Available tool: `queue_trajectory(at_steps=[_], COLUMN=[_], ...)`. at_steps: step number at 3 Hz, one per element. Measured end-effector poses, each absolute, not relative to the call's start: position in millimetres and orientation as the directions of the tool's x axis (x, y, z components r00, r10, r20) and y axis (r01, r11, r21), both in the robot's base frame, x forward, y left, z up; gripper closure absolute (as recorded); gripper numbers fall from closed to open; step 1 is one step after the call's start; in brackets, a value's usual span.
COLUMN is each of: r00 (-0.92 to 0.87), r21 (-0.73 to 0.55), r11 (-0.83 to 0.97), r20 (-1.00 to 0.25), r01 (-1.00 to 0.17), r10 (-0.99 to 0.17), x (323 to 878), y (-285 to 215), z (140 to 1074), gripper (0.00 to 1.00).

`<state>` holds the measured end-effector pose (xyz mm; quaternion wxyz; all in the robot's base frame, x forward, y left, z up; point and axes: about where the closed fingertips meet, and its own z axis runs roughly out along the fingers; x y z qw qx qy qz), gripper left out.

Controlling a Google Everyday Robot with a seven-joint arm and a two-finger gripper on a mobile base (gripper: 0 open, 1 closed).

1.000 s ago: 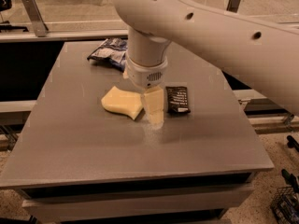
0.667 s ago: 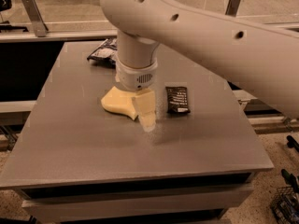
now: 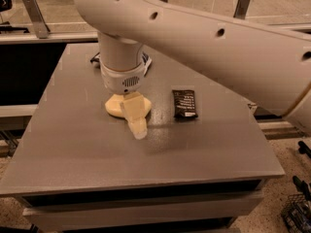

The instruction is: Pick sponge

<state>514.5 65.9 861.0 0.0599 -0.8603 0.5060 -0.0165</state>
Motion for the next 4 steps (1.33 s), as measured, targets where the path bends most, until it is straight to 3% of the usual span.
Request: queue_trajectory(at_steps=[1,4], r00=[0.515,0.492], r21=[-0.101,-0.163], r11=[-0.511,-0.474], r20=[-0.016,-0.091], r01=[-0.854,-0.865], r10=[-0.857,-0.866], x=[513.6,517.1], y=[79.4,68.5], z=[850.9,850.4], gripper=[0.18,0.88])
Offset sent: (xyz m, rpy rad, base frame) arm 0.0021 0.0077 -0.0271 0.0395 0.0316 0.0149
